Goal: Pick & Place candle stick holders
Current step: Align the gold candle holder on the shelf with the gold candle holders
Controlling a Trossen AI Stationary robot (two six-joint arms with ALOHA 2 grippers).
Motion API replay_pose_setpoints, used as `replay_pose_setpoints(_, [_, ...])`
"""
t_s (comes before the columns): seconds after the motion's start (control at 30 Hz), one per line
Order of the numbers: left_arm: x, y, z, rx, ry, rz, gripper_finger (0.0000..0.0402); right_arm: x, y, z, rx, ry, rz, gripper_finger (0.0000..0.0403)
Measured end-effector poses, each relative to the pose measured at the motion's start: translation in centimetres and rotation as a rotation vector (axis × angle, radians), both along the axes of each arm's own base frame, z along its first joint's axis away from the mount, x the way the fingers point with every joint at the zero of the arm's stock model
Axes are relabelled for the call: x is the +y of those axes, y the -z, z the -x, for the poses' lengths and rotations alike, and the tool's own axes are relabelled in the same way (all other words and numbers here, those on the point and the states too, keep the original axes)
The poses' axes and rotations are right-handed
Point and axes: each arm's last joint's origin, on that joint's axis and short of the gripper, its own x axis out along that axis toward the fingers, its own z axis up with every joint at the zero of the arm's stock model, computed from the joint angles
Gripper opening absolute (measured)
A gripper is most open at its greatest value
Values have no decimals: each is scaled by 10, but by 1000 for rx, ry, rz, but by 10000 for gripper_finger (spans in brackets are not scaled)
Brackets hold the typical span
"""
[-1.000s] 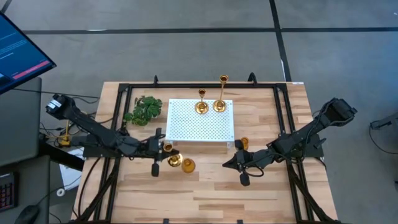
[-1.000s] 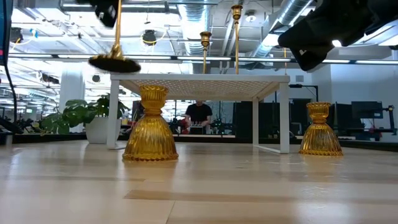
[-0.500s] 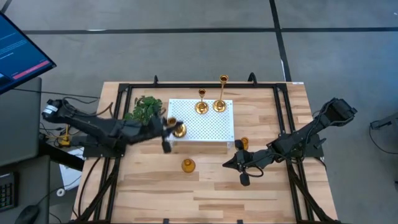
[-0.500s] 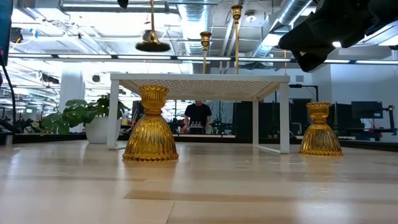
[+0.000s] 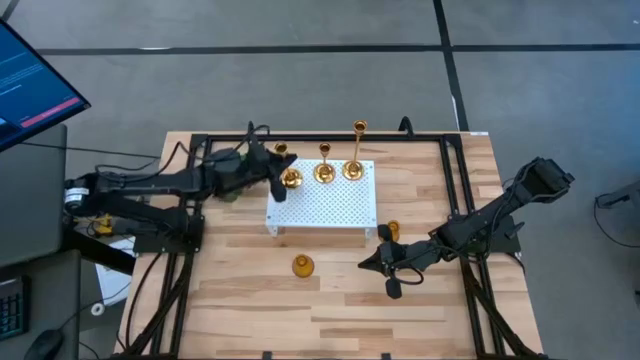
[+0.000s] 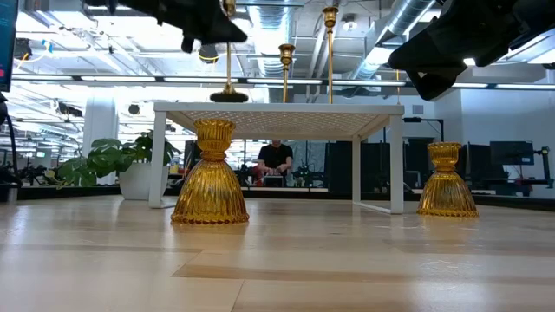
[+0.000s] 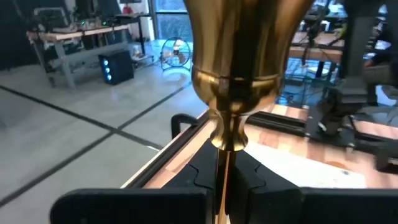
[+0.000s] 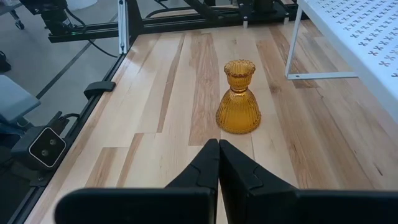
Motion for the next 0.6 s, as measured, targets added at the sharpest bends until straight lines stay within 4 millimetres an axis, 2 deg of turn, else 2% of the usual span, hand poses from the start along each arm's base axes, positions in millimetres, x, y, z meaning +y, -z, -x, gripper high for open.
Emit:
replay_pose_setpoints(0.27, [24, 12, -13, 22, -12, 46, 9, 0, 0, 0, -5, 0, -3, 0])
replay_pose_setpoints(0.6, [39, 19, -22, 26, -25, 50, 9, 0, -1, 0, -5, 0, -3, 0])
